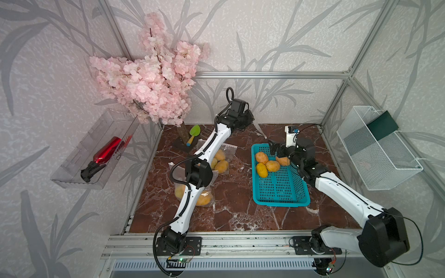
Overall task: Put the potatoes into a zipper bag and zip it
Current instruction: Pick up the zipper food storage bag at the center of the board.
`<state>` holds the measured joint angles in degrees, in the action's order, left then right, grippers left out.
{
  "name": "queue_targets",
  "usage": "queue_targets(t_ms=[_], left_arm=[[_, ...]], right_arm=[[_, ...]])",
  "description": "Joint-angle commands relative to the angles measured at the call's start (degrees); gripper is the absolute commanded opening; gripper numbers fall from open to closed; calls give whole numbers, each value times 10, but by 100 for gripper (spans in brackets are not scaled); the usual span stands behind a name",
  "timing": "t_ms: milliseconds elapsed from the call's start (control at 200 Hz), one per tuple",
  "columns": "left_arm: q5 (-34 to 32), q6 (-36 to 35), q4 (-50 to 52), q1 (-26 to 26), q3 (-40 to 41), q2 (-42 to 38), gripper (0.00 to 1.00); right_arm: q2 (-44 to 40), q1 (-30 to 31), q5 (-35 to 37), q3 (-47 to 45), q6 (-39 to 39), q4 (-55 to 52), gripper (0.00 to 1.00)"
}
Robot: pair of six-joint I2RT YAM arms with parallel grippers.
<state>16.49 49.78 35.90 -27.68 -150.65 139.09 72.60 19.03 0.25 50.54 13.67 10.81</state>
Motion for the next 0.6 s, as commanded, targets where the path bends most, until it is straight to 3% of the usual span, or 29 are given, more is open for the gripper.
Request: queue_targets(t_ms=[0,155,280,420,520,600], left_arm=[[56,-82,63,2,-19,-65,0],[147,-137,109,-11,4,-133,0],[188,-164,107,-37,110,-216,0],[191,-193,48,-77,314,-345,0],[186,-188,-45,-87,506,-461,0],[128,-182,-99,-85,652,-552,0]], right_arm=[[-5,-40,-53,9,63,2,99],[-12,-93,-76,-2,108,-2,100],[-14,-120,-102,-8,124,-14,100],[-29,-133,-121,-25,133,-21,99],[-39,-133,-126,-34,134,-38,98],[-43,-133,-148,-52,147,-26,95]])
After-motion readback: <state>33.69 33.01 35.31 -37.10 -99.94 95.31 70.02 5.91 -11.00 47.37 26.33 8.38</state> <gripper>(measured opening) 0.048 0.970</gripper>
